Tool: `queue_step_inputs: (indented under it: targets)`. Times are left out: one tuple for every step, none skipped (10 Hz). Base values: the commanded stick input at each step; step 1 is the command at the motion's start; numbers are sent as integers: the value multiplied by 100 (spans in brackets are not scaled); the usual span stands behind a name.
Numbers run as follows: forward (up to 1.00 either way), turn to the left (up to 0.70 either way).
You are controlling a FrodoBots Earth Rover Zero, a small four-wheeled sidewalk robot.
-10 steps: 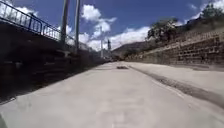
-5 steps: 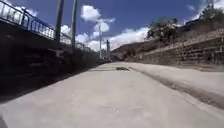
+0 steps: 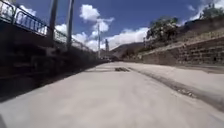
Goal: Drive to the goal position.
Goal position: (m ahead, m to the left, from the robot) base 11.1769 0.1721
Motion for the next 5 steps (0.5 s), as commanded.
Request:
queue_step_inputs:
  targets:
    - [100, -1]
    - [100, -1]
    - [100, -1]
    - [100, -1]
    - [100, -1]
